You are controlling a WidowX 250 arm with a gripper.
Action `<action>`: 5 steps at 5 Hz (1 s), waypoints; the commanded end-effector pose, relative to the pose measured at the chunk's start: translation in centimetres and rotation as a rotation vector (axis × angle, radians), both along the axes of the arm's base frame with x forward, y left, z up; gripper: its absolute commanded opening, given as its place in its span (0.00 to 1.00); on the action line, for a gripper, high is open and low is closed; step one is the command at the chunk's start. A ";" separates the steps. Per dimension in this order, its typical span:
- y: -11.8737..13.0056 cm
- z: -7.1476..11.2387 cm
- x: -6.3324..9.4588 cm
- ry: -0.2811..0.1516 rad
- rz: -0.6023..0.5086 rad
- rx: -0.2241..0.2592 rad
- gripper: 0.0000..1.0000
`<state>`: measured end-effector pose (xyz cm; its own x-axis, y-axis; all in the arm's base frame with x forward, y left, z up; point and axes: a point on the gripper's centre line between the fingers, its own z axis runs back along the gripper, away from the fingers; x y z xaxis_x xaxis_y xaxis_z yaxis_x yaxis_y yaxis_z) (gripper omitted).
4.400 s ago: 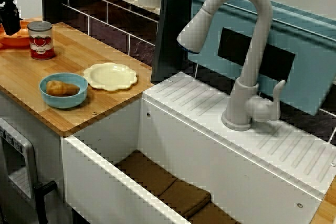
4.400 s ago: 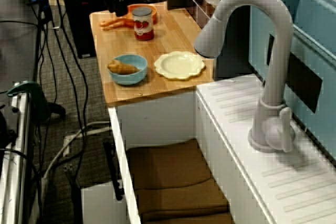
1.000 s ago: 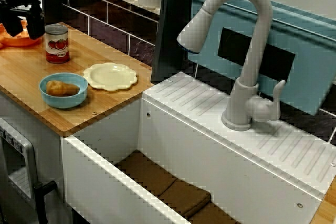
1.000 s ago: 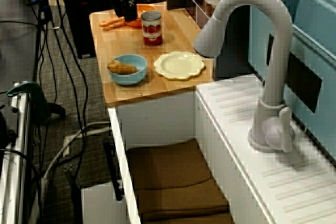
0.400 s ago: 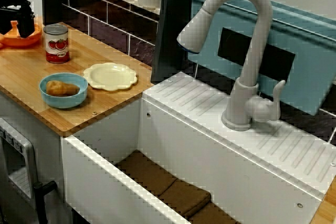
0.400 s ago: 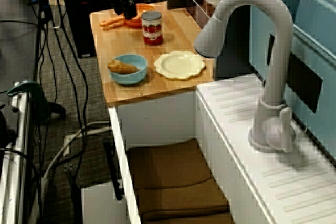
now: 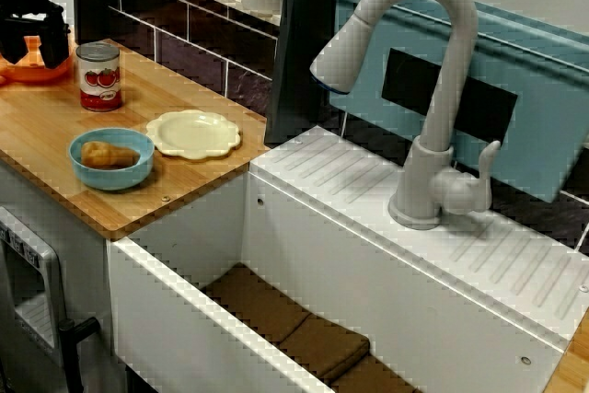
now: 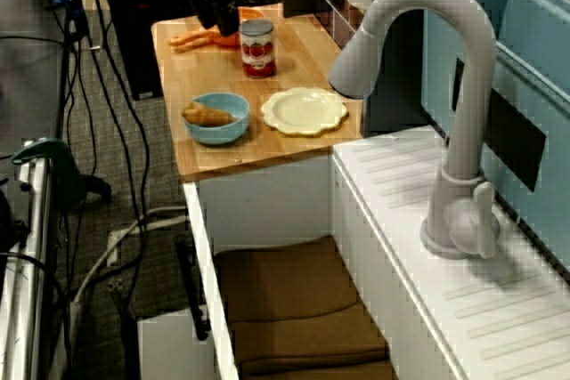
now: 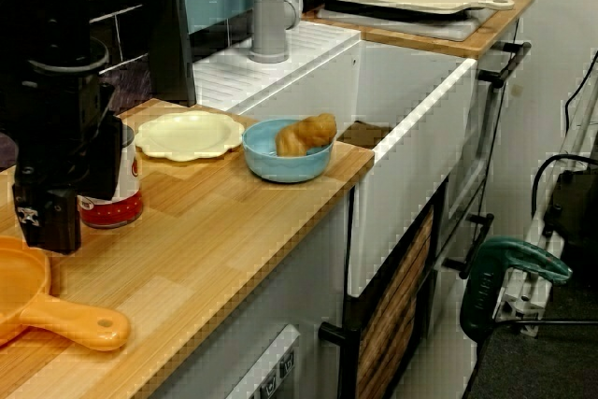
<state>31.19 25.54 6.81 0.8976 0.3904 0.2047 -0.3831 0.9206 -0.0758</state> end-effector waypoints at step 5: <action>-4.8 2.6 1.3 0.067 -0.127 -0.076 1.00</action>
<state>32.69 20.08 5.67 0.9554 0.2941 0.0247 -0.2867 0.9446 -0.1597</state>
